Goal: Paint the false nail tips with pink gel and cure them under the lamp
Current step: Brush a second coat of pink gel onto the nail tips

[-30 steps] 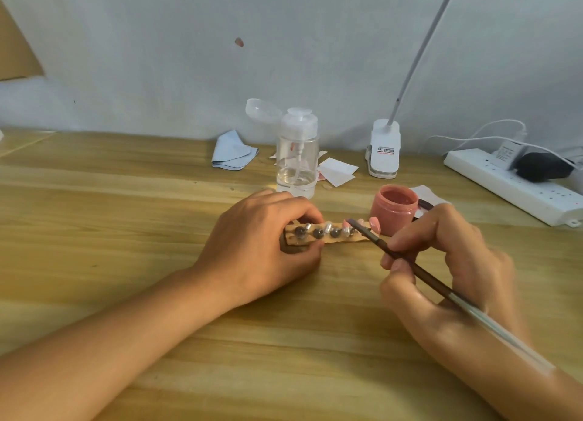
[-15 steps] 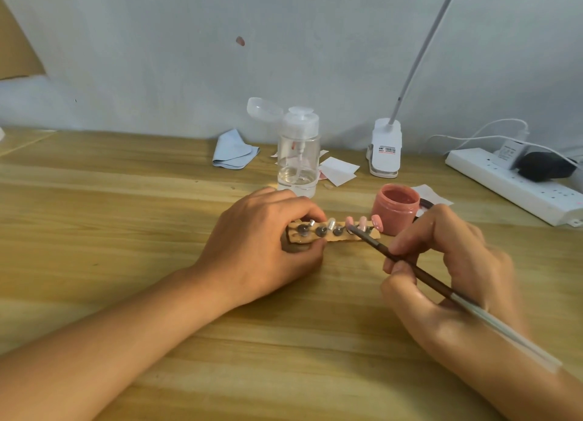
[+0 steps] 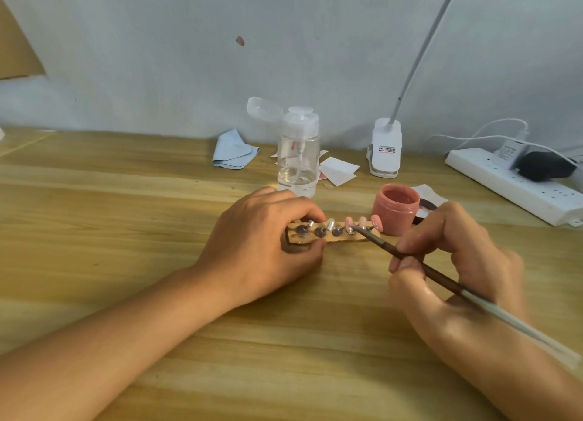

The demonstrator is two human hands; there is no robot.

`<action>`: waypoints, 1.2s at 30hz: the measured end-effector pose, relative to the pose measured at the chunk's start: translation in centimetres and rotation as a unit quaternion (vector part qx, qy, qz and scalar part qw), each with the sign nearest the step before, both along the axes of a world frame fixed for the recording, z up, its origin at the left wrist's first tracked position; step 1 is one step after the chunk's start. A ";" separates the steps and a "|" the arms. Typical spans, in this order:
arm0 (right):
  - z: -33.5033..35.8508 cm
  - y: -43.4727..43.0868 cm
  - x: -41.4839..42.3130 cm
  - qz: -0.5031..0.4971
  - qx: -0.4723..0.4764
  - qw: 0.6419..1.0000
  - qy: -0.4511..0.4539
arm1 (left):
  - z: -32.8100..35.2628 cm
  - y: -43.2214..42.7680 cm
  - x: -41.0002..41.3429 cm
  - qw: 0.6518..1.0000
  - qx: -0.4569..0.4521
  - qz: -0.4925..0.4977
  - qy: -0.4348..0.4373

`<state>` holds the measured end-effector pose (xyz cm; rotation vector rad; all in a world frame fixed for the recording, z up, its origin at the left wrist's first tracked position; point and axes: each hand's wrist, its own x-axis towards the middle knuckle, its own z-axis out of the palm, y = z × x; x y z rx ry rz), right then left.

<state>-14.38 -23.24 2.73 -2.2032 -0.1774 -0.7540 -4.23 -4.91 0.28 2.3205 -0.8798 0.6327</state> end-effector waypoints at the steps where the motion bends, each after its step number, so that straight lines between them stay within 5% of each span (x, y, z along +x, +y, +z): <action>1: -0.5 -0.3 -0.3 -0.019 -0.025 0.999 -0.036 | 0.0 0.0 0.0 1.000 0.000 0.000 0.000; 7: -1.1 -1.2 1.4 -0.024 0.094 0.990 -0.102 | 0.0 0.0 0.0 1.000 0.005 0.006 0.012; 14: -1.8 -2.9 3.0 -0.107 0.240 0.965 -0.010 | -0.1 0.0 0.0 1.000 0.015 0.010 0.015; 36: -2.0 -2.9 3.4 -0.084 0.283 0.955 0.002 | -0.1 0.1 0.1 0.999 0.038 0.001 0.001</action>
